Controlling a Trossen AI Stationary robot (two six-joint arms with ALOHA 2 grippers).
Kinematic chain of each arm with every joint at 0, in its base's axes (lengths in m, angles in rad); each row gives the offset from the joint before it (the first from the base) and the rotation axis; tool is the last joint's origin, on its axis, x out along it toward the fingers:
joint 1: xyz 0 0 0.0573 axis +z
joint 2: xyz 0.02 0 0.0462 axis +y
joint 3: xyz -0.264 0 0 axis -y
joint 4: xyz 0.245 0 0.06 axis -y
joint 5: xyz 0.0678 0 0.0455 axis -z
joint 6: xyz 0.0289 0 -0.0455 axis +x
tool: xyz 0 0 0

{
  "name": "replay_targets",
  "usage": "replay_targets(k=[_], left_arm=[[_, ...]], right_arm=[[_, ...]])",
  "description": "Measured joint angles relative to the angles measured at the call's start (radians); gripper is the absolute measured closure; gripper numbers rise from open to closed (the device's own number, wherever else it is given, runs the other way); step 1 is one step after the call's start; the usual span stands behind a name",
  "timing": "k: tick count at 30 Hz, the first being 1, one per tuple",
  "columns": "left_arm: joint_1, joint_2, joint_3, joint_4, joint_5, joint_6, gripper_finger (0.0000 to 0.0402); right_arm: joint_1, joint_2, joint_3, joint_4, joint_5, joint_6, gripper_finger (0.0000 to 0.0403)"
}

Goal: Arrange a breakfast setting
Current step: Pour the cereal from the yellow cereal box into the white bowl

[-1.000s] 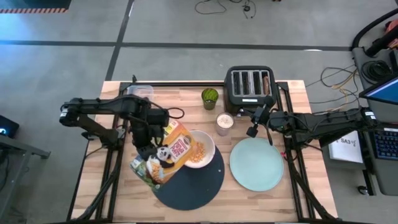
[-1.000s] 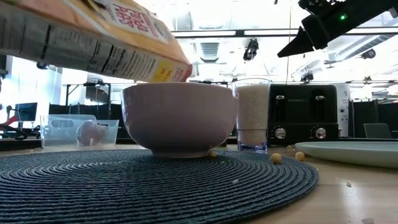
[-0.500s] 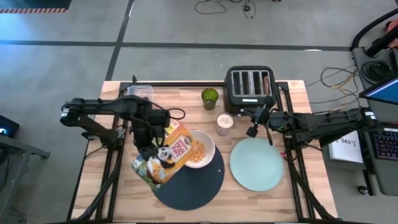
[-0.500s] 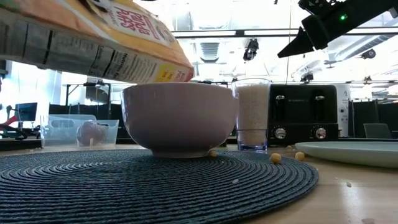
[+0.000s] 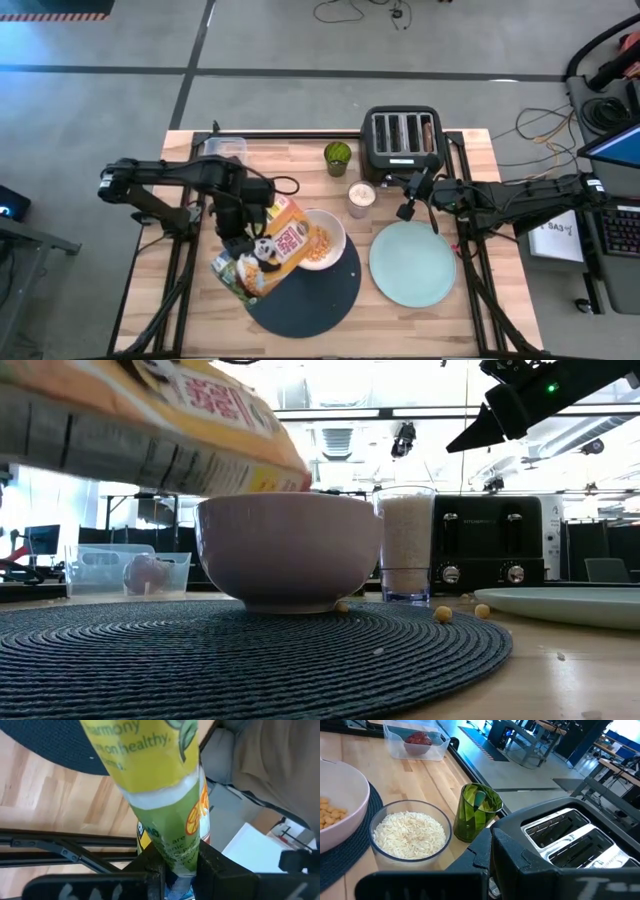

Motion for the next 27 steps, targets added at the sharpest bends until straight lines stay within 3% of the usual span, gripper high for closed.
replay_targets(k=[4,7,17,27], left_arm=[[0.0,0.001,-0.001,0.005,-0.043,-0.029,0.0368],[-0.005,0.017,-0.001,0.002,-0.005,0.017,0.0368],[-0.007,0.0,-0.006,0.007,-0.038,-0.02,0.0369],[-0.011,0.009,-0.006,0.007,-0.006,-0.003,0.037]], right_arm=[[0.0,0.0,0.0,0.0,0.0,-0.003,0.0394],[0.0,0.0,0.0,0.0,0.0,0.001,0.0394],[0.0,0.0,0.0,0.0,0.0,0.003,0.0394],[0.0,-0.001,0.0,0.0,0.0,0.003,0.0394]])
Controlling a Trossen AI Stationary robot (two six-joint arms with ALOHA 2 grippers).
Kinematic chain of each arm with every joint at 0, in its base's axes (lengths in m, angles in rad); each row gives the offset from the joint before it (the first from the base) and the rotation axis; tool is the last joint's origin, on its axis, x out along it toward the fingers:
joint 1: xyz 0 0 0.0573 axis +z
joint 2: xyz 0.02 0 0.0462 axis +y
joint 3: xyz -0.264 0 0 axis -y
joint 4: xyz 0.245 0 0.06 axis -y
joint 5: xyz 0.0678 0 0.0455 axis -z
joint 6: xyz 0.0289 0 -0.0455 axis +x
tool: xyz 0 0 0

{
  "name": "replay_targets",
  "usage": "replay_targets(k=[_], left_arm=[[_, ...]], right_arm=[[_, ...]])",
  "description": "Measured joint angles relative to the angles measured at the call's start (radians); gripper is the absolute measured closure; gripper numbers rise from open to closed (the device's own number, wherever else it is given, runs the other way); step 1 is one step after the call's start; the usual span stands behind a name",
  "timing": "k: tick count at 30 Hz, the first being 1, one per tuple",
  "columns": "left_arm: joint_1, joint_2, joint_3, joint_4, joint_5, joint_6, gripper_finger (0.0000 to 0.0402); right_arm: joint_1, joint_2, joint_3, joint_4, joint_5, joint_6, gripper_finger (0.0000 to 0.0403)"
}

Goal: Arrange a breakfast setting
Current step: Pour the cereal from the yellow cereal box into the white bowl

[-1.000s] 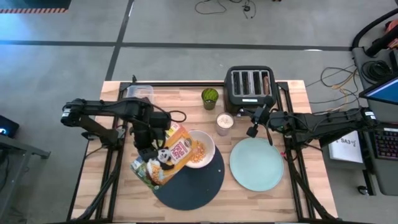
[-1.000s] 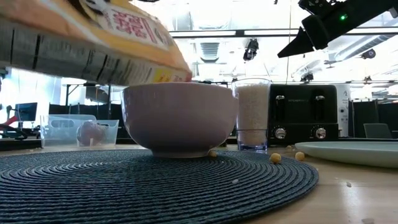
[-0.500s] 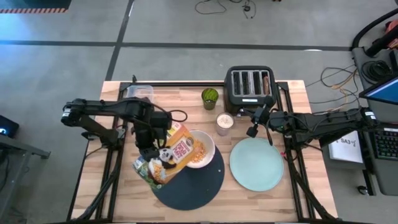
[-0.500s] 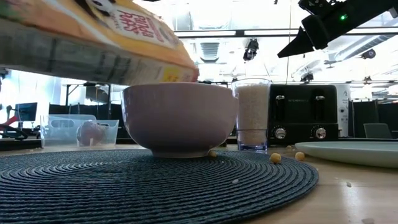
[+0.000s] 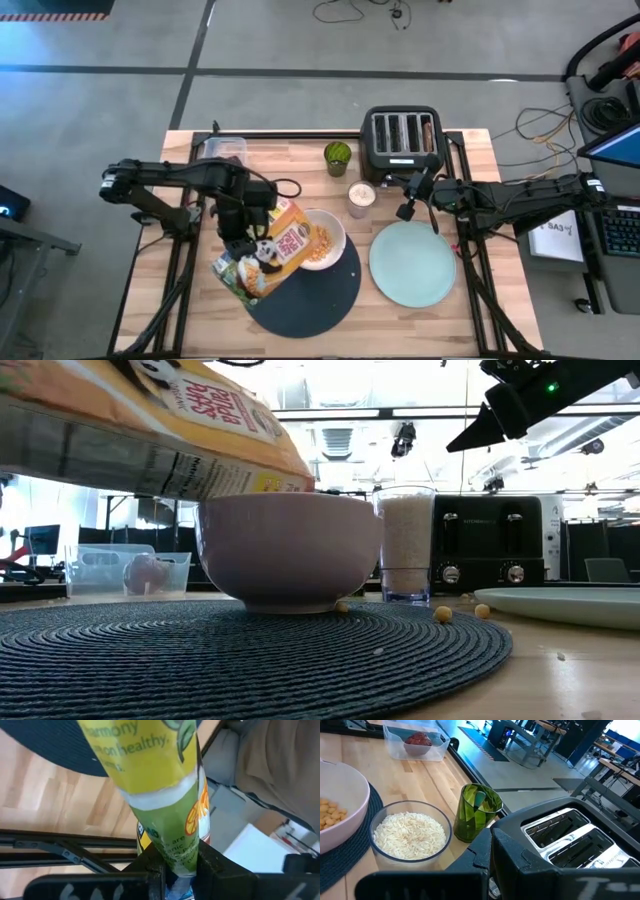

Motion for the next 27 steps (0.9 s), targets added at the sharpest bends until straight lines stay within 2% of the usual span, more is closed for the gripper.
replay_targets(k=[3,7,27], left_arm=[[-0.003,-0.013,-0.002,0.008,-0.028,-0.023,0.037],[-0.005,-0.003,-0.002,0.007,-0.003,-0.014,0.037],[-0.006,-0.022,0.002,0.001,-0.029,-0.021,0.037]], right_arm=[[0.0,0.0,0.0,0.0,0.0,-0.002,0.0394],[0.0,0.0,0.0,0.0,0.0,-0.002,0.0394],[0.0,0.0,0.0,0.0,0.0,-0.007,0.0394]])
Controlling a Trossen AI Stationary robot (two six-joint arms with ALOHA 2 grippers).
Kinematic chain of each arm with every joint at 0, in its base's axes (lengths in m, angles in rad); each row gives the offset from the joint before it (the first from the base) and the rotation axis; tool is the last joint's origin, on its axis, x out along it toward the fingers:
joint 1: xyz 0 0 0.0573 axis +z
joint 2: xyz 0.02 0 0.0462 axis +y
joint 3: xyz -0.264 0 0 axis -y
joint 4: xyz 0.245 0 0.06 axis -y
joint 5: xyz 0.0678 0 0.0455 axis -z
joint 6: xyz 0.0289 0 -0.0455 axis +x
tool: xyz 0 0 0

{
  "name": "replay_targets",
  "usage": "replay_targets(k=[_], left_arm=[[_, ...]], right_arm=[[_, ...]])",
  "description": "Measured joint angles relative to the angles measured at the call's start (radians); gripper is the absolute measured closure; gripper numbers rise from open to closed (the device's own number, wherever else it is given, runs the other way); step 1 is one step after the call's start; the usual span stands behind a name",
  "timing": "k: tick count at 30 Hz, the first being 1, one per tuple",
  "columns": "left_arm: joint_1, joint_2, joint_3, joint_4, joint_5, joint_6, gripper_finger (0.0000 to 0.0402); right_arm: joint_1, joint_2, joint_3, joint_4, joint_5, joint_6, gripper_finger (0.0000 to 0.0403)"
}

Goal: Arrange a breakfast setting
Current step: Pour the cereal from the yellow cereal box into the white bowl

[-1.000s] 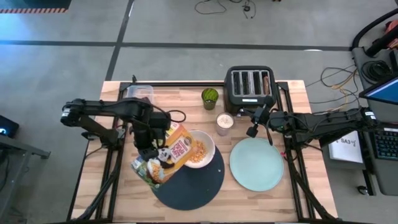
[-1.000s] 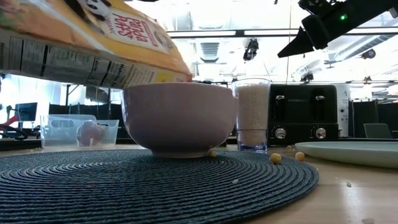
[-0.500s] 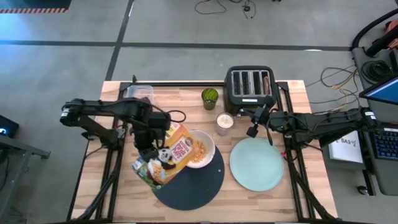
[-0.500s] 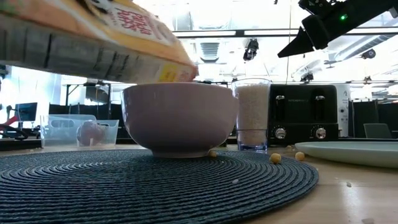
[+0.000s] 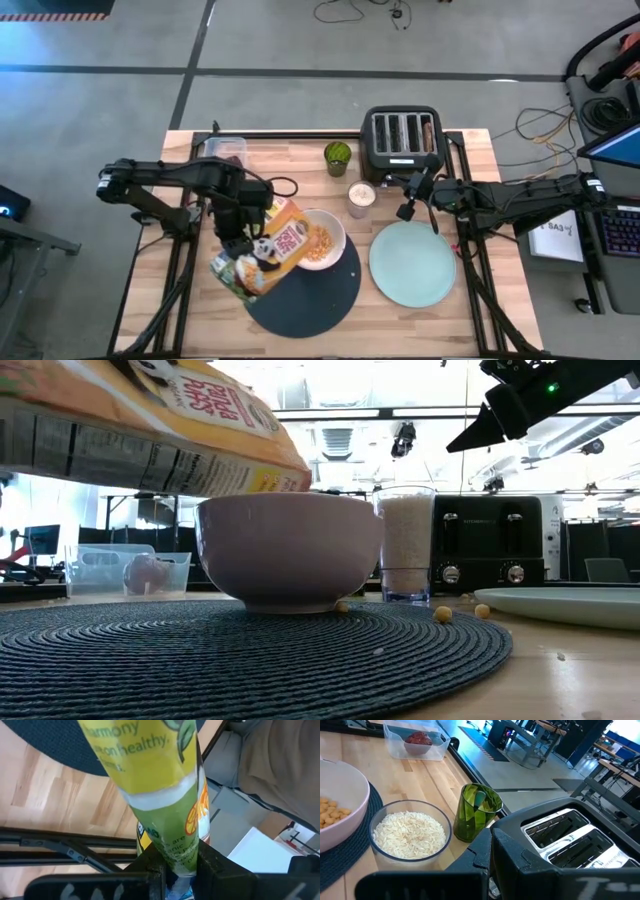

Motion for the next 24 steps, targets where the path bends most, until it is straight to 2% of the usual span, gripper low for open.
replay_targets(k=[4,9,24], left_arm=[[0.0,0.014,0.0,-0.003,0.013,0.006,0.0371],[0.0,-0.009,0.0,-0.011,-0.02,-0.009,0.0371],[-0.02,-0.022,-0.003,-0.008,0.006,-0.037,0.0371]], right_arm=[[0.0,0.0,0.0,0.0,0.0,0.007,0.0394],[0.0,0.0,0.0,0.0,0.0,0.007,0.0394],[0.0,0.001,0.0,0.0,0.0,-0.003,0.0394]])
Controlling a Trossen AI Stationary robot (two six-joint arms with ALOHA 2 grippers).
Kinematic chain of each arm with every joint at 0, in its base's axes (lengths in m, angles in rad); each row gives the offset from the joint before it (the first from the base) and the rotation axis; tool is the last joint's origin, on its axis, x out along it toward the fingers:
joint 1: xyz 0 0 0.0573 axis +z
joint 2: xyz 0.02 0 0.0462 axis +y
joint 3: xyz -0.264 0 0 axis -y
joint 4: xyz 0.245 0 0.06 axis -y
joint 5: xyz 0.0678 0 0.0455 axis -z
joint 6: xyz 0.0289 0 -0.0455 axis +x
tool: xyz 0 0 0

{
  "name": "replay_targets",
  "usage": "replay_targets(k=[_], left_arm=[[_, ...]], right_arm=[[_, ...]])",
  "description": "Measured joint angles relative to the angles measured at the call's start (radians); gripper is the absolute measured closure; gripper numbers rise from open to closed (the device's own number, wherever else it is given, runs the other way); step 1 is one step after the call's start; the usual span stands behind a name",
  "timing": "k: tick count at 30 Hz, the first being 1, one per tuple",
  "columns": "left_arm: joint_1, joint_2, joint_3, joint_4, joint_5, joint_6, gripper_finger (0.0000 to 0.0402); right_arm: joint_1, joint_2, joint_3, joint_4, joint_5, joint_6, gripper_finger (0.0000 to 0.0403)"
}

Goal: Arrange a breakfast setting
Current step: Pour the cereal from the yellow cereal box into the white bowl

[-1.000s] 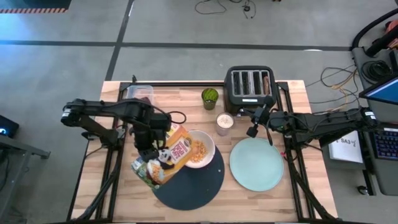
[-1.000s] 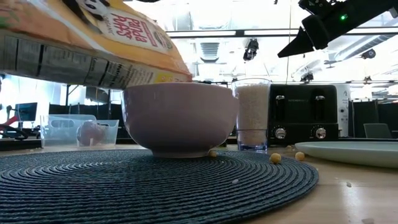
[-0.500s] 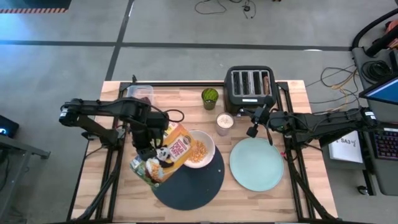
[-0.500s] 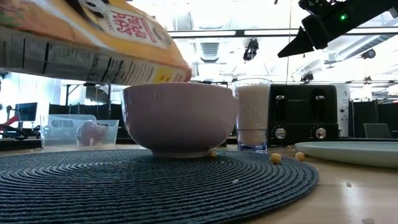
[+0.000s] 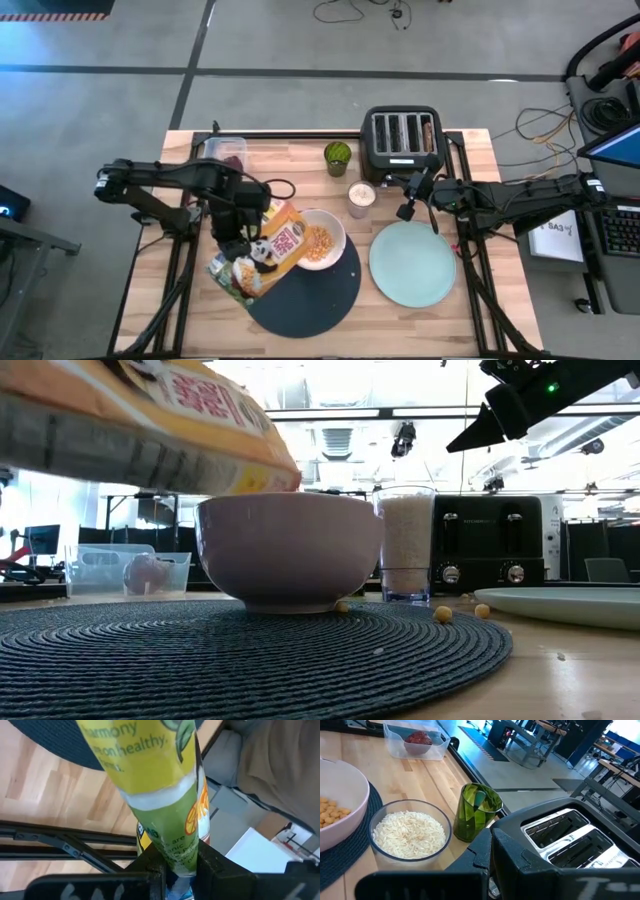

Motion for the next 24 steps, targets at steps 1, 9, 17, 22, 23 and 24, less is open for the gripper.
replay_targets(k=[1,9,17,22,23,24], left_arm=[[0.0,-0.009,0.0,-0.002,0.0,-0.003,0.0371],[-0.013,-0.009,0.0,-0.004,0.022,-0.02,0.0371],[-0.024,-0.007,0.0,0.023,-0.006,-0.025,0.0372],[-0.024,-0.015,0.0,0.017,-0.024,-0.061,0.0372],[-0.023,-0.01,0.0,0.023,-0.03,-0.066,0.0372],[-0.023,-0.006,0.0,0.015,-0.031,-0.07,0.0372]], right_arm=[[0.0,0.0,0.0,0.0,0.0,-0.002,0.0394],[0.0,0.0,0.0,0.0,0.0,-0.001,0.0394],[0.0,0.0,0.0,0.0,0.0,-0.006,0.0394],[0.0,0.0,0.0,-0.001,0.0,-0.007,0.0394],[0.0,0.0,0.0,-0.001,0.0,-0.007,0.0394],[0.0,0.0,0.0,-0.001,0.0,-0.007,0.0394]])
